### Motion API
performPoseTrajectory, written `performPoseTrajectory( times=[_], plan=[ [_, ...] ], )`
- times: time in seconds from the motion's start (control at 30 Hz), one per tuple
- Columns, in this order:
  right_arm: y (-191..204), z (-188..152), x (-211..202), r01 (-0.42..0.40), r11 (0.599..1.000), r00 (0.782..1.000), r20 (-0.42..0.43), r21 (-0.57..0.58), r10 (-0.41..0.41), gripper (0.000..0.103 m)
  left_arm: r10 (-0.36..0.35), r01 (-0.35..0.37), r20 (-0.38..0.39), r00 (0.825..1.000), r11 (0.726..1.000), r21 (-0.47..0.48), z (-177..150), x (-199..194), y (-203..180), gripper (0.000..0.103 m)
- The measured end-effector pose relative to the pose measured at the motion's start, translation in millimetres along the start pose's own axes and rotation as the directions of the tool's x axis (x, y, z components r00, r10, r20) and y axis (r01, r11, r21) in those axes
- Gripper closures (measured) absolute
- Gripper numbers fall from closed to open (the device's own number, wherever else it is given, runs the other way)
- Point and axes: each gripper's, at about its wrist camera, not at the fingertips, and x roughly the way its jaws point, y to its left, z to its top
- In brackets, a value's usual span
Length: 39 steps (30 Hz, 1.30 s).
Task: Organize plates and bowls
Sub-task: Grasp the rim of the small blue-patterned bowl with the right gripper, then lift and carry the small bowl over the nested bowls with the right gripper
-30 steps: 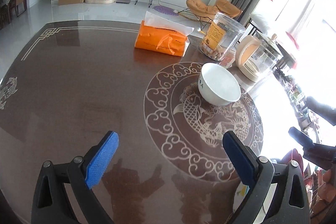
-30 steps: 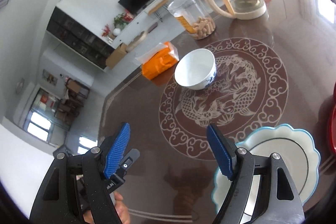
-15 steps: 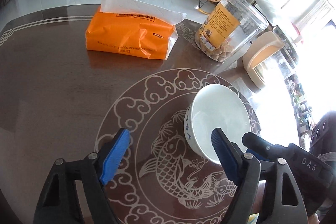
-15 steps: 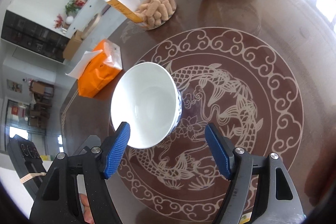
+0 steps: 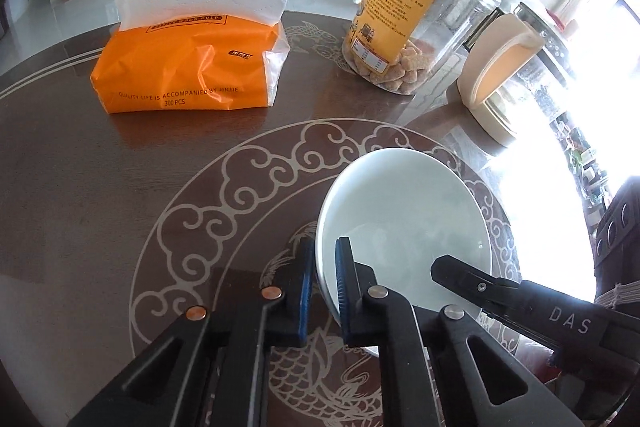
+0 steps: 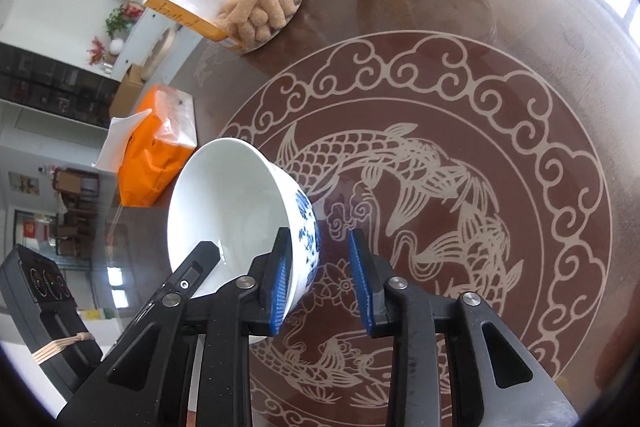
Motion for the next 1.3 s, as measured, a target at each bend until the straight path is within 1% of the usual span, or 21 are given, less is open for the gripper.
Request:
performPoseTrajectory(
  times=[0.03, 0.1, 0.17, 0.27, 0.37, 0.5, 0.67, 0.8, 0.87, 0.93, 1.07, 1.2, 1.23, 1.27, 1.3],
  plan=[
    [3.8, -0.4, -0.1, 0.007, 1.000, 1.000, -0.002, -0.018, -0.007, 0.086, 0.005, -0.005, 0.000, 1.000, 1.000, 0.002, 0.5, 0.5, -0.8, 0.095],
    [10.1, -3.6, -3.0, 0.045, 0.997, 0.999, 0.004, -0.058, -0.045, 0.087, 0.006, -0.006, -0.005, 1.000, 1.000, -0.010, -2.0, -0.7, 2.5, 0.095],
    [14.3, -8.8, -6.3, 0.059, 0.995, 0.998, 0.007, -0.082, -0.059, 0.087, -0.002, 0.002, 0.002, 1.000, 1.000, -0.011, -8.5, -8.4, 6.3, 0.096],
    [18.6, -20.5, -13.8, 0.037, 0.995, 0.999, -0.007, -0.097, -0.038, 0.087, 0.006, -0.006, 0.021, 1.000, 1.000, 0.007, -23.3, -28.6, 12.5, 0.095],
    [30.1, -40.9, -21.5, 0.018, 0.991, 0.999, -0.036, -0.135, -0.023, 0.087, 0.003, -0.004, 0.023, 1.000, 1.000, 0.009, -47.4, -50.5, 24.9, 0.095],
    [42.8, -87.0, -26.8, 0.018, 0.979, 0.996, -0.077, -0.203, -0.034, 0.086, 0.002, -0.002, 0.009, 1.000, 1.000, -0.014, -93.1, -78.1, 45.9, 0.095],
    [46.8, -160.6, -31.4, 0.017, 0.966, 0.991, -0.126, -0.260, -0.051, 0.086, 0.032, -0.031, 0.018, 0.999, 0.999, -0.005, -152.0, -116.9, 62.0, 0.096],
    [48.3, -211.8, -37.9, 0.001, 0.956, 0.987, -0.155, -0.295, -0.049, 0.086, 0.055, -0.055, 0.046, 0.997, 0.998, 0.000, -187.6, -143.8, 69.5, 0.096],
    [48.6, -227.9, -39.1, 0.000, 0.953, 0.987, -0.155, -0.304, -0.049, 0.086, 0.064, -0.064, 0.049, 0.997, 0.998, -0.002, -198.5, -144.8, 72.7, 0.096],
    [49.4, -236.6, -39.6, 0.010, 0.947, 0.988, -0.143, -0.321, -0.058, 0.086, 0.061, -0.060, 0.039, 0.997, 0.998, -0.015, -205.9, -141.1, 77.6, 0.095],
    [49.3, -241.7, -39.5, 0.033, 0.939, 0.989, -0.121, -0.342, -0.079, 0.086, 0.042, -0.041, 0.025, 0.999, 0.998, -0.042, -218.0, -133.0, 84.7, 0.095],
    [51.7, -244.5, -35.9, 0.043, 0.932, 0.991, -0.103, -0.360, -0.085, 0.086, 0.047, -0.045, 0.046, 0.998, 0.998, -0.034, -220.4, -132.9, 82.1, 0.094],
    [52.7, -244.3, -35.1, 0.045, 0.929, 0.991, -0.101, -0.367, -0.088, 0.085, 0.046, -0.044, 0.047, 0.998, 0.998, -0.035, -220.0, -132.5, 82.0, 0.088],
    [53.6, -244.7, -33.8, 0.044, 0.927, 0.991, -0.100, -0.374, -0.088, 0.082, 0.037, -0.035, 0.052, 0.998, 0.999, -0.035, -218.9, -132.5, 81.6, 0.085],
    [53.8, -244.4, -33.6, 0.043, 0.926, 0.992, -0.096, -0.375, -0.085, 0.080, 0.034, -0.032, 0.057, 0.998, 0.999, -0.035, -217.6, -133.3, 81.3, 0.075]
  ],
)
